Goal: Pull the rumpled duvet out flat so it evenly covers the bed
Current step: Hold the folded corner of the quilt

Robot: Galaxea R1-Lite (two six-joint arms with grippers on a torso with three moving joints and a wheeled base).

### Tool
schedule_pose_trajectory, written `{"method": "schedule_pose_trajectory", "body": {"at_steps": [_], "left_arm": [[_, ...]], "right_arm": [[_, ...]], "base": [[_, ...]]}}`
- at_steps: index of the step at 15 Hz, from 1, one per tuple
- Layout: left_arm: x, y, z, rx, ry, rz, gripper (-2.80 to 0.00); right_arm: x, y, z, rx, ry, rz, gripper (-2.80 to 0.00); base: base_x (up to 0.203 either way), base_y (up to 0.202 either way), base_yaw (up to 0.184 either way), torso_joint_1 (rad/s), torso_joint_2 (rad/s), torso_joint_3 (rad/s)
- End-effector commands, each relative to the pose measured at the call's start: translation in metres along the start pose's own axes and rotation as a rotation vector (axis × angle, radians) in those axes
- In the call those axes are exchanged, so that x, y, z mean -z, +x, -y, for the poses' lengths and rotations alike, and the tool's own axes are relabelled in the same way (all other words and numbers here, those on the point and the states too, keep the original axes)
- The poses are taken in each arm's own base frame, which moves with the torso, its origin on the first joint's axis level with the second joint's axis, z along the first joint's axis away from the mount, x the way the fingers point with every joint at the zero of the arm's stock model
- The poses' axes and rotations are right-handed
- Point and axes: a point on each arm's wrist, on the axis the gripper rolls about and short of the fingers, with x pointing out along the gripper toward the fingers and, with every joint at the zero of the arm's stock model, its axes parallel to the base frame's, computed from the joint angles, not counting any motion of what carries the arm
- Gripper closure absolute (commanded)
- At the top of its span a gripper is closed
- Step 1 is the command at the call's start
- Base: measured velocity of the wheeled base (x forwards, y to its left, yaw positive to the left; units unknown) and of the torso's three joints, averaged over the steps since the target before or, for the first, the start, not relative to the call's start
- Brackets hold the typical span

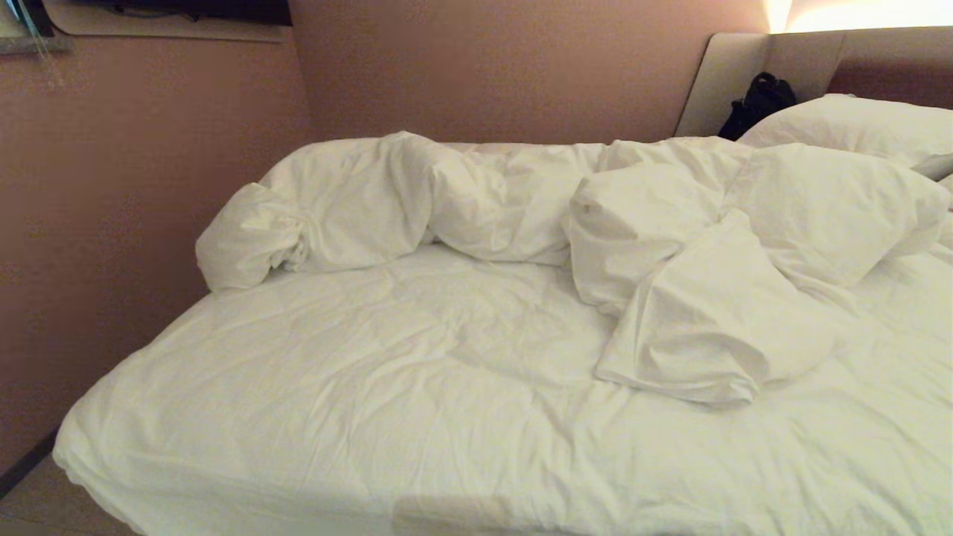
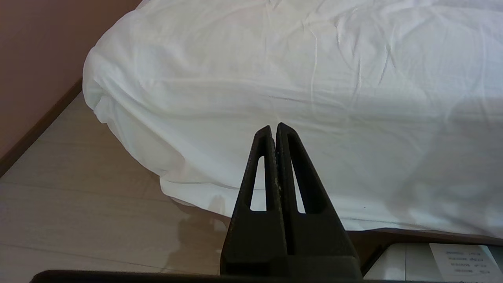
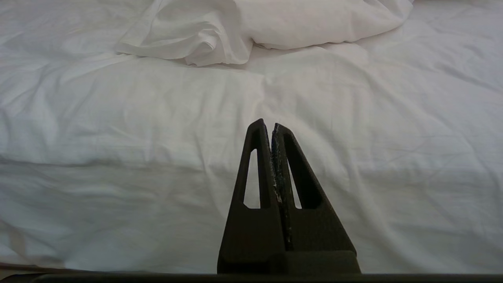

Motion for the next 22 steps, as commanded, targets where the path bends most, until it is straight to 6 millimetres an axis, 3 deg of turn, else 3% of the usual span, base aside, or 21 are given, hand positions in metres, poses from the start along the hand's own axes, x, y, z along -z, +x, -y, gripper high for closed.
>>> {"method": "schedule_pose_trajectory", "body": {"at_steps": [1, 22], "left_arm": [[0.0001, 0.0, 0.0, -0.001, -0.001, -0.001, 0.0], [0.0, 0.0013, 0.0, -0.001, 0.01, 0.019, 0.0]], "right_arm": [[-0.0001, 0.0, 0.0, 0.001, 0.0, 0.001, 0.0], [0.0001, -0.0003, 0.0, 0.0, -0.005, -0.008, 0.0]], "base": [[0.0, 0.0, 0.0, 0.0, 0.0, 0.0], [-0.013, 0.0, 0.0, 0.0, 0.0, 0.001]]}}
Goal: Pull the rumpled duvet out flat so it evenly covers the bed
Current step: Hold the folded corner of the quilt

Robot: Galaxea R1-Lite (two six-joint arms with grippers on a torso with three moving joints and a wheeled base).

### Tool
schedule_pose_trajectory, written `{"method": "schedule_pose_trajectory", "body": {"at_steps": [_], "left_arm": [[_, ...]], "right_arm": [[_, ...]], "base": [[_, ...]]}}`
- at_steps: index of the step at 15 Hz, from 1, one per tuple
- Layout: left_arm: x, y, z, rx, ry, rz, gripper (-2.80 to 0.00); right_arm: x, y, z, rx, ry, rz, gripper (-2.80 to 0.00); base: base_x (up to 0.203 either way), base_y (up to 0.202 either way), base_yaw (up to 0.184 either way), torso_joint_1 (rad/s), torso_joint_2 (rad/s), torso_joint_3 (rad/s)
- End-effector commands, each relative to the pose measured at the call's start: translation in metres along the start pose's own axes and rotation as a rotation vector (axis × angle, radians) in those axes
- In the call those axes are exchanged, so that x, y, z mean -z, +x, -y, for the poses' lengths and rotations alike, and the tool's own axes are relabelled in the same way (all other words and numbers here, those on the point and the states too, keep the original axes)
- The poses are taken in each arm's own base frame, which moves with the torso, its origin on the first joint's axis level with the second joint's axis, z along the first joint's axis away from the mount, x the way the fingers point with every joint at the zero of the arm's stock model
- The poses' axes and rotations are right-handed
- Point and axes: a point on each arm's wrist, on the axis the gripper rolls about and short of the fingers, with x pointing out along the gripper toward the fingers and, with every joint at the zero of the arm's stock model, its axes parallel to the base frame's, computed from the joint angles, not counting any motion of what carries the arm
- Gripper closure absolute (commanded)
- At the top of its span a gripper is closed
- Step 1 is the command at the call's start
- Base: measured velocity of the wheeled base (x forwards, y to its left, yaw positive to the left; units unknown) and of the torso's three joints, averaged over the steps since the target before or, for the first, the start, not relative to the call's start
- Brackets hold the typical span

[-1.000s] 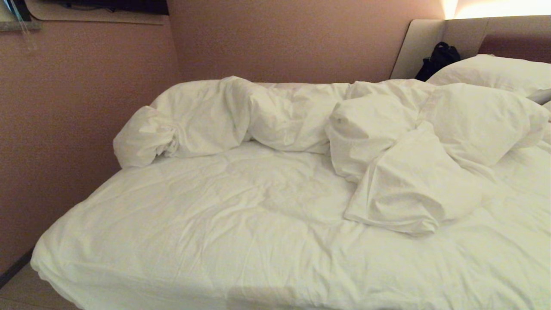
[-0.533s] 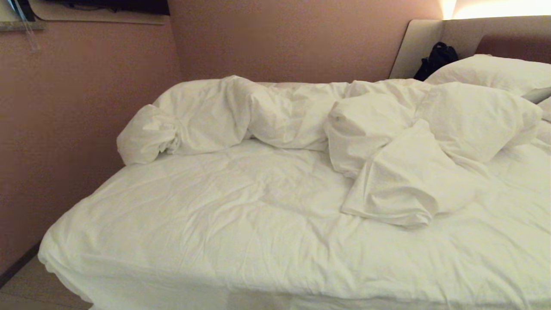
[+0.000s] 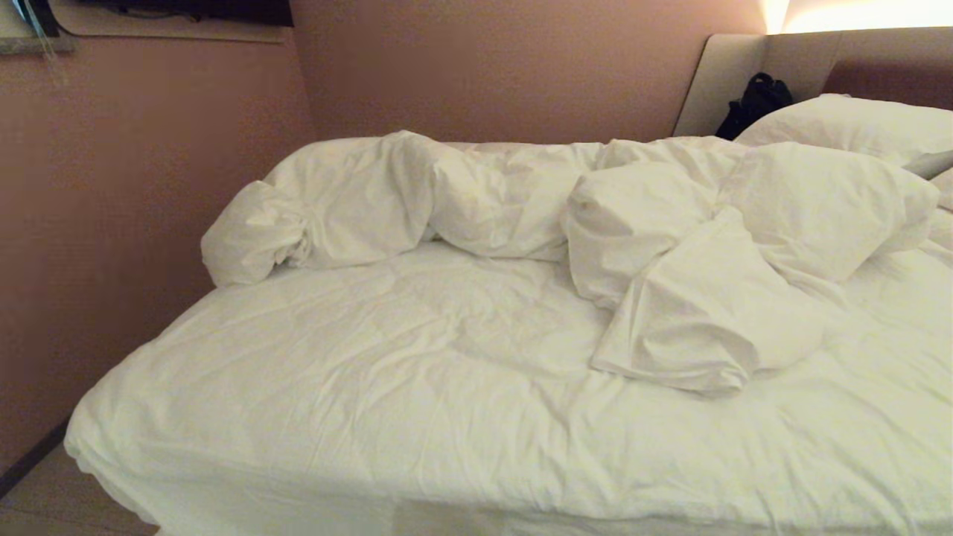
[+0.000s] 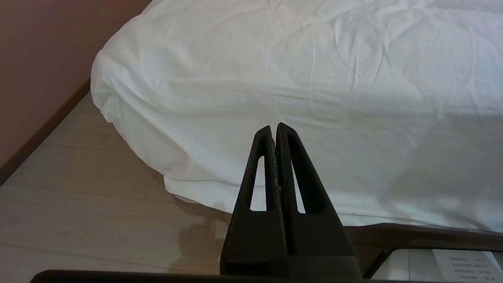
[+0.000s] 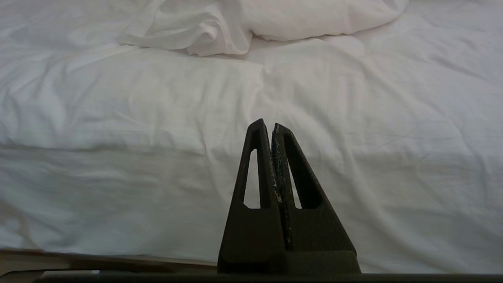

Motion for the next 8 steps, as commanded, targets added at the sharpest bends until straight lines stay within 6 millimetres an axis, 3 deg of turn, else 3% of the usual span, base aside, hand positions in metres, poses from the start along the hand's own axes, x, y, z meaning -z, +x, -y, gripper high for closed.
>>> {"method": "schedule_pose_trajectory", "body": {"at_steps": [1, 4, 8], "left_arm": [[0.0, 0.0, 0.0, -0.001, 0.0, 0.001, 0.0], [0.0, 0.0, 0.0, -0.001, 0.0, -0.001, 0.0], [0.0, 0.0, 0.0, -0.001, 0.0, -0.001, 0.0]], "right_arm": [[0.0, 0.0, 0.0, 0.0, -0.003, -0.001, 0.0], [-0.002, -0.001, 0.0, 0.001, -0.005, -0.007, 0.0], [-0.024, -0.013, 0.0, -0.029, -0.001, -0.011, 0.0]], "base": [[0.0, 0.0, 0.0, 0.0, 0.0, 0.0], [0.0, 0.0, 0.0, 0.0, 0.0, 0.0], [0.0, 0.0, 0.0, 0.0, 0.0, 0.0]]}}
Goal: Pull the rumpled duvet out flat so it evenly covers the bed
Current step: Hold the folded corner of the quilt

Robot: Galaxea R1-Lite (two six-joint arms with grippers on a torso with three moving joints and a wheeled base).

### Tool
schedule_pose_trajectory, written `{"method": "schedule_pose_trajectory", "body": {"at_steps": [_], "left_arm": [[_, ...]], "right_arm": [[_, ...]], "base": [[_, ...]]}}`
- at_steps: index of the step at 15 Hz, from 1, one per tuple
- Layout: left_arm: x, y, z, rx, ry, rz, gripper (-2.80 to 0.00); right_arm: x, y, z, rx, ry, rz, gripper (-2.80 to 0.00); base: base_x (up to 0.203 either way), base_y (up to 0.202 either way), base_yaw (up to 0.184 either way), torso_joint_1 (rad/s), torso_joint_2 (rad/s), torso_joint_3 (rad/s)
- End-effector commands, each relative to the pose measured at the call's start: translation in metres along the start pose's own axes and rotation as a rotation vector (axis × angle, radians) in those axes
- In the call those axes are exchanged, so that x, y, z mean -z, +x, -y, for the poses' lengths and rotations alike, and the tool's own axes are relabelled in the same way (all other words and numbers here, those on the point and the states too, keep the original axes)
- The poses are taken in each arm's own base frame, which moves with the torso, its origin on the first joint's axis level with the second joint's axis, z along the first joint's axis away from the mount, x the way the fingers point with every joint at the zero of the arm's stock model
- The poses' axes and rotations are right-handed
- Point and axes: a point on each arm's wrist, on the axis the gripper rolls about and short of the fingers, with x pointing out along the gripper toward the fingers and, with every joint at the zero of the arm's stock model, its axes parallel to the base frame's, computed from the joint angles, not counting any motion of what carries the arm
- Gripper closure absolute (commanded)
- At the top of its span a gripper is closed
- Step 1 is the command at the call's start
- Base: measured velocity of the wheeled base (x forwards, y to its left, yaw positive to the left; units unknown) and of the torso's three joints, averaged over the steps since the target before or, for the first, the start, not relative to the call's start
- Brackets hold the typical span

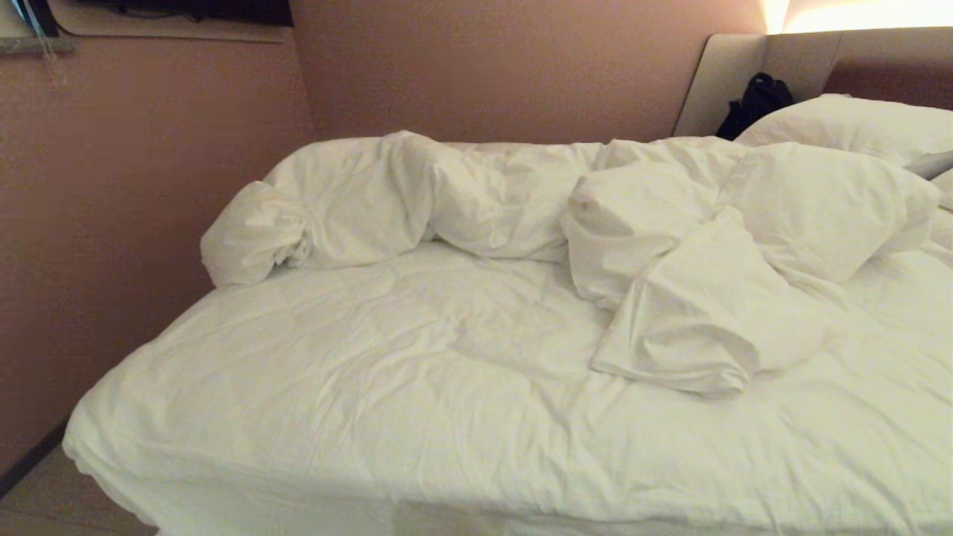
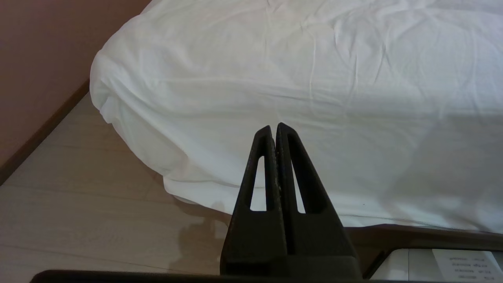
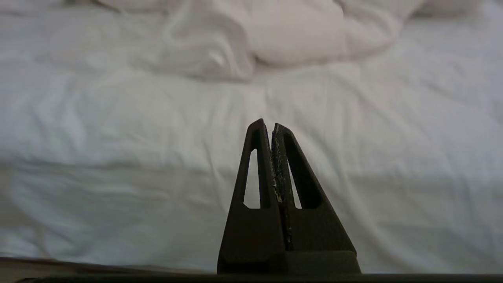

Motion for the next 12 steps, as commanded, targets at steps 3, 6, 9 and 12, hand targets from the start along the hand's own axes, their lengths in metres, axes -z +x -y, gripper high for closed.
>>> {"method": "schedule_pose_trajectory", "body": {"at_steps": [3, 6, 9, 12], "left_arm": [[0.0, 0.0, 0.0, -0.001, 0.0, -0.001, 0.0], [0.0, 0.0, 0.0, -0.001, 0.0, -0.001, 0.0], [0.0, 0.0, 0.0, -0.001, 0.0, -0.001, 0.0], [0.0, 0.0, 0.0, -0.001, 0.0, -0.001, 0.0]], "right_arm": [[-0.017, -0.007, -0.001, -0.046, 0.003, -0.069, 0.0], [-0.047, 0.007, 0.0, -0.056, 0.047, -0.134, 0.0], [-0.077, 0.042, 0.0, -0.057, 0.108, -0.268, 0.0], [-0.106, 0.092, 0.002, -0.042, 0.14, -0.366, 0.0]], "base": [[0.0, 0.0, 0.0, 0.0, 0.0, 0.0], [0.0, 0.0, 0.0, 0.0, 0.0, 0.0], [0.0, 0.0, 0.0, 0.0, 0.0, 0.0], [0.0, 0.0, 0.0, 0.0, 0.0, 0.0]]}}
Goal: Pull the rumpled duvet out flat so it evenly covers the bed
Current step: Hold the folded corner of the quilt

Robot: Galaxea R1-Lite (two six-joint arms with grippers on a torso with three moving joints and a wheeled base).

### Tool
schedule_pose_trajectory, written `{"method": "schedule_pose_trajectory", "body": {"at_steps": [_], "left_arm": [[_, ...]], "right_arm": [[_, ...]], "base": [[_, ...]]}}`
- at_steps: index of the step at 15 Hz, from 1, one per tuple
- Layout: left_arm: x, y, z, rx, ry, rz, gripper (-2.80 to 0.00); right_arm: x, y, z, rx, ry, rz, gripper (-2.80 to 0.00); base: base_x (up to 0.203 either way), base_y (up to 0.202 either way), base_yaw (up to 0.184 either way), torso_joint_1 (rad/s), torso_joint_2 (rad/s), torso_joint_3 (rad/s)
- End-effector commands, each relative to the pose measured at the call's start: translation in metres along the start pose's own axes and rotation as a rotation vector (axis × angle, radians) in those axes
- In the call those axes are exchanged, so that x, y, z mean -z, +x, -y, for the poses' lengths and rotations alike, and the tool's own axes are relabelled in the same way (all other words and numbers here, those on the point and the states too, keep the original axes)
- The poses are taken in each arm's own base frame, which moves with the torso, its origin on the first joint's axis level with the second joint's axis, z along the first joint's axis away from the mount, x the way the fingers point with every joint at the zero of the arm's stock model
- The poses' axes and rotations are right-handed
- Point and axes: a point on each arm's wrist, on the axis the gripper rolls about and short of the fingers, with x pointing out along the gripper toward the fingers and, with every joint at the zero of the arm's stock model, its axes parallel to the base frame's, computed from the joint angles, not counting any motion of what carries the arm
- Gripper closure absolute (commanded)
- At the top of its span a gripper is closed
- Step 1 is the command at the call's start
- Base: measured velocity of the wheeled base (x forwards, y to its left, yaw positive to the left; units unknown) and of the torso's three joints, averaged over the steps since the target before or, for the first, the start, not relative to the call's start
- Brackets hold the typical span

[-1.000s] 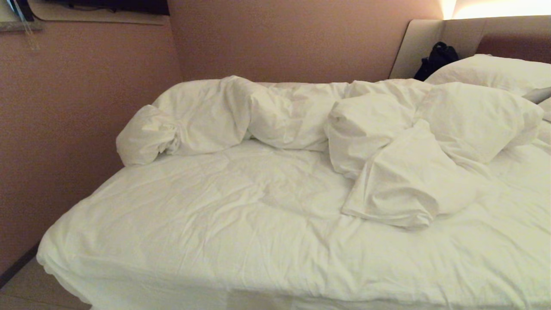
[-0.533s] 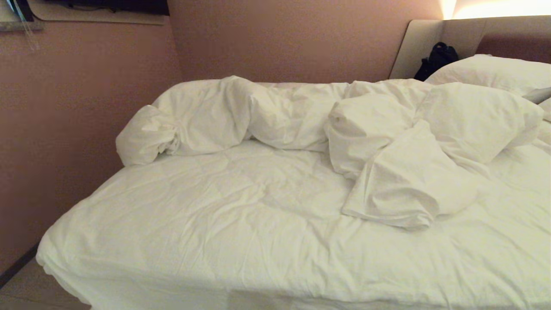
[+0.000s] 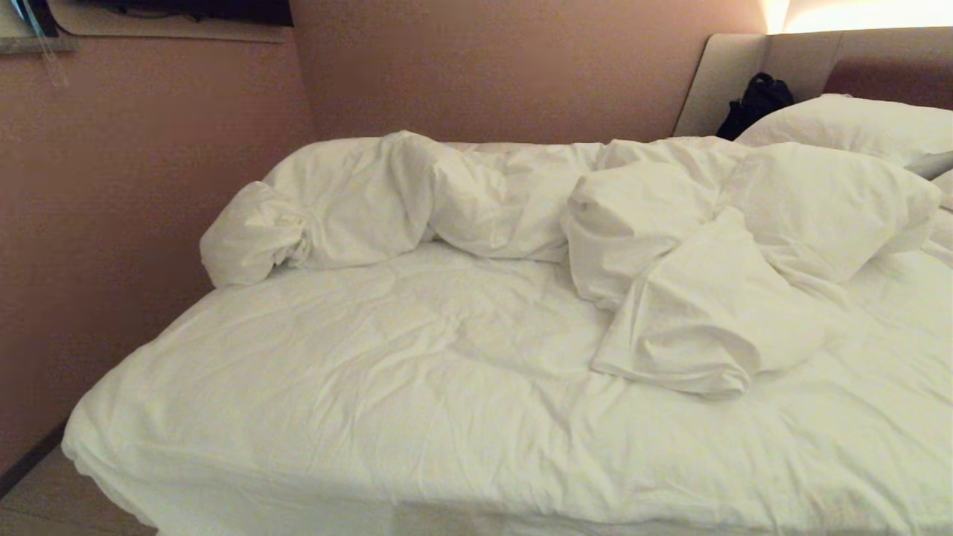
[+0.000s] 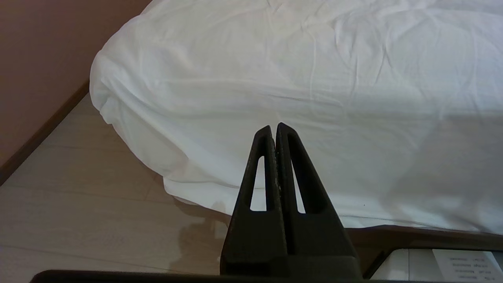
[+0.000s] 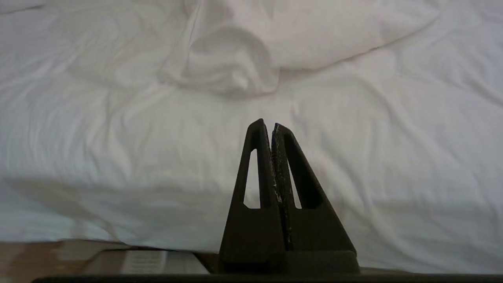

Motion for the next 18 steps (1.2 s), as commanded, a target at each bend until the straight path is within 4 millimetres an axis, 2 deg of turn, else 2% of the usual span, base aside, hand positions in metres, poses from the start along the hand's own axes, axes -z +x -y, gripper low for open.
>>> {"method": "schedule_pose_trajectory", "body": {"at_steps": [1, 4, 6, 9, 11, 14, 18], "left_arm": [[0.0, 0.0, 0.0, -0.001, 0.0, -0.001, 0.0], [0.0, 0.0, 0.0, -0.001, 0.0, -0.001, 0.0], [0.0, 0.0, 0.0, -0.001, 0.0, -0.001, 0.0], [0.0, 0.0, 0.0, -0.001, 0.0, -0.001, 0.0], [0.0, 0.0, 0.0, -0.002, 0.0, -0.001, 0.0], [0.0, 0.0, 0.0, -0.001, 0.0, 0.0, 0.0], [0.0, 0.0, 0.0, -0.001, 0.0, -0.001, 0.0]], "right_arm": [[-0.022, 0.044, 0.001, 0.016, 0.027, -0.136, 0.0], [-0.049, 0.088, 0.001, 0.038, 0.058, -0.21, 0.0], [-0.058, 0.115, -0.002, 0.08, 0.083, -0.249, 0.0], [-0.063, 0.154, -0.021, 0.141, 0.087, -0.3, 0.0], [-0.07, 0.182, -0.037, 0.179, 0.157, -0.308, 0.0], [-0.084, 0.209, -0.052, 0.222, 0.286, -0.356, 0.0], [-0.086, 0.237, -0.061, 0.248, 0.309, -0.41, 0.0]], "base": [[0.0, 0.0, 0.0, 0.0, 0.0, 0.0], [0.0, 0.0, 0.0, 0.0, 0.0, 0.0], [0.0, 0.0, 0.0, 0.0, 0.0, 0.0], [0.0, 0.0, 0.0, 0.0, 0.0, 0.0], [0.0, 0.0, 0.0, 0.0, 0.0, 0.0], [0.0, 0.0, 0.0, 0.0, 0.0, 0.0], [0.0, 0.0, 0.0, 0.0, 0.0, 0.0]]}}
